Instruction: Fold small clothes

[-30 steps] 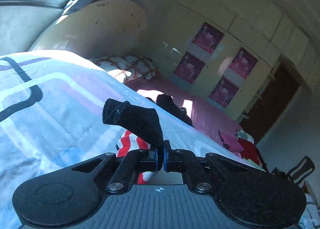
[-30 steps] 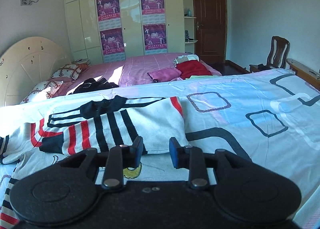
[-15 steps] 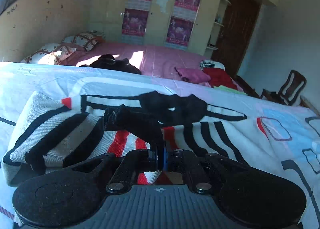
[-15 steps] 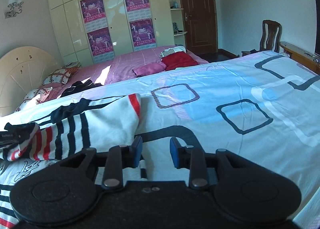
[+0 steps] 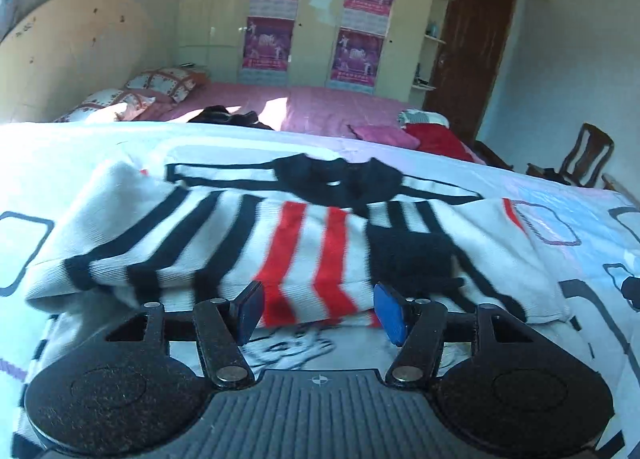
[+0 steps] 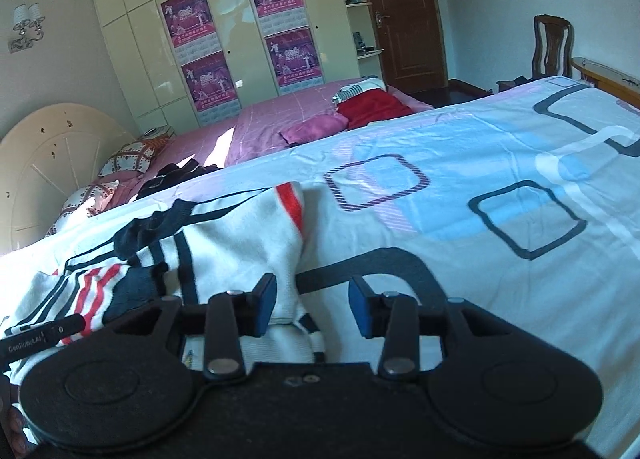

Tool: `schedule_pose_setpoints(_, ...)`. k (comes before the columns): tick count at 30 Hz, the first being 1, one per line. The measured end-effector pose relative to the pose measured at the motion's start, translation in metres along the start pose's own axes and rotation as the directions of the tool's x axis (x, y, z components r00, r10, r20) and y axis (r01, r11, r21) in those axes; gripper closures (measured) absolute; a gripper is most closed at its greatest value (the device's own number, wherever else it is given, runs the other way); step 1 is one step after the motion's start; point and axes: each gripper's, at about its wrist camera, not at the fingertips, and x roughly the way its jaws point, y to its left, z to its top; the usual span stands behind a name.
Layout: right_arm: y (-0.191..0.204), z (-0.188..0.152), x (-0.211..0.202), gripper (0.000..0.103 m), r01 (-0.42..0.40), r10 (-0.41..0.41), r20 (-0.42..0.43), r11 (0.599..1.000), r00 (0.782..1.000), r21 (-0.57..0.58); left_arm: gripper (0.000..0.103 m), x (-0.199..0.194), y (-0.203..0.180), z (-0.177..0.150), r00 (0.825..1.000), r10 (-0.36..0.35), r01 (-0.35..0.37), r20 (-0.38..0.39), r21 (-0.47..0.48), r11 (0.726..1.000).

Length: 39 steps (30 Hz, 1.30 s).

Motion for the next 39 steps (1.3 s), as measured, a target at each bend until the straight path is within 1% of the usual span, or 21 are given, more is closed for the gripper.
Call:
schedule_pose_setpoints(2, 0.020, -0.003, 0.008, 0.063, -0.032, 0.032, -0.008, 0.999, 0.999, -0.006, 0.043, -0.007, 0.023, -0.003, 0.999, 0.039, -0.039, -0.002, -0.013, 0.999)
schedule_pose_setpoints(7, 0.077, -0.011, 0.025, 0.063, -0.101, 0.100, -0.035, 0.994, 0.994, -0.043, 0.043, -0.026, 0.072, -0.009, 0.995, 0.101, -0.100, 0.012, -0.043, 0.994)
schedule_pose_setpoints(8, 0.087, -0.012, 0.028, 0.063, -0.111, 0.109, -0.041, 0.992, 0.993, -0.052, 0.043, -0.021, 0.083, -0.006, 0.993, 0.113, -0.113, 0.014, -0.047, 0.993)
schedule_pose_setpoints(10, 0.106, -0.015, 0.033, 0.063, -0.129, 0.125, -0.051, 0.989, 0.991, -0.069, 0.043, -0.024, 0.098, -0.007, 0.991, 0.134, -0.133, 0.016, -0.053, 0.990)
schedule_pose_setpoints(13, 0.125, -0.018, 0.041, 0.064, -0.153, 0.148, -0.068, 0.985, 0.987, -0.079, 0.043, -0.019, 0.122, -0.006, 0.987, 0.163, -0.162, 0.007, -0.071, 0.984)
schedule_pose_setpoints(19, 0.140, -0.024, 0.064, 0.063, -0.183, 0.178, -0.114, 0.982, 0.977, -0.037, 0.043, -0.003, 0.149, -0.009, 0.979, 0.202, -0.203, -0.020, -0.078, 0.976)
schedule_pose_setpoints(21, 0.138, -0.025, 0.076, 0.063, -0.198, 0.197, -0.145, 0.980, 0.970, 0.011, 0.043, 0.006, 0.153, -0.011, 0.979, 0.202, -0.204, -0.037, -0.078, 0.976)
schedule_pose_setpoints(24, 0.131, -0.028, 0.098, 0.062, -0.219, 0.240, -0.195, 0.968, 0.951, 0.127, 0.043, 0.015, 0.154, -0.012, 0.978, 0.203, -0.206, -0.045, -0.075, 0.976)
schedule_pose_setpoints(27, 0.124, -0.029, 0.108, 0.063, -0.237, 0.279, -0.177, 0.945, 0.944, 0.226, 0.043, 0.021, 0.152, -0.011, 0.977, 0.209, -0.211, -0.042, -0.065, 0.975)
schedule_pose_setpoints(28, 0.124, -0.027, 0.111, 0.071, -0.241, 0.286, -0.172, 0.940, 0.943, 0.242, 0.043, 0.022, 0.151, -0.011, 0.977, 0.211, -0.214, -0.042, -0.063, 0.975)
schedule_pose_setpoints(29, 0.124, -0.026, 0.112, 0.092, -0.241, 0.285, -0.168, 0.940, 0.944, 0.242, 0.043, 0.022, 0.151, -0.010, 0.976, 0.213, -0.216, -0.041, -0.060, 0.975)
schedule_pose_setpoints(30, 0.124, -0.024, 0.113, 0.095, -0.245, 0.287, -0.161, 0.940, 0.944, 0.236, 0.043, 0.022, 0.150, -0.010, 0.976, 0.216, -0.218, -0.041, -0.055, 0.974)
schedule_pose_setpoints(31, 0.124, -0.021, 0.111, 0.095, -0.254, 0.289, -0.141, 0.941, 0.947, 0.225, 0.043, 0.023, 0.149, -0.010, 0.975, 0.217, -0.219, -0.041, -0.054, 0.974)
schedule_pose_setpoints(33, 0.125, -0.012, 0.096, 0.096, -0.264, 0.277, -0.062, 0.951, 0.959, 0.159, 0.043, 0.022, 0.150, -0.011, 0.976, 0.216, -0.218, -0.038, -0.061, 0.974)
schedule_pose_setpoints(36, 0.120, 0.004, 0.070, 0.096, -0.242, 0.239, 0.047, 0.968, 0.970, 0.061, 0.043, 0.022, 0.152, -0.011, 0.976, 0.213, -0.215, -0.035, -0.070, 0.974)
schedule_pose_setpoints(38, 0.111, 0.009, 0.064, 0.096, -0.182, 0.180, 0.069, 0.983, 0.981, 0.023, 0.043, 0.024, 0.150, -0.012, 0.976, 0.216, -0.218, -0.032, -0.067, 0.974)
schedule_pose_setpoints(39, 0.105, 0.009, 0.066, 0.096, -0.154, 0.153, 0.056, 0.988, 0.987, 0.010, 0.043, 0.024, 0.150, -0.012, 0.975, 0.218, -0.220, -0.031, -0.066, 0.973)
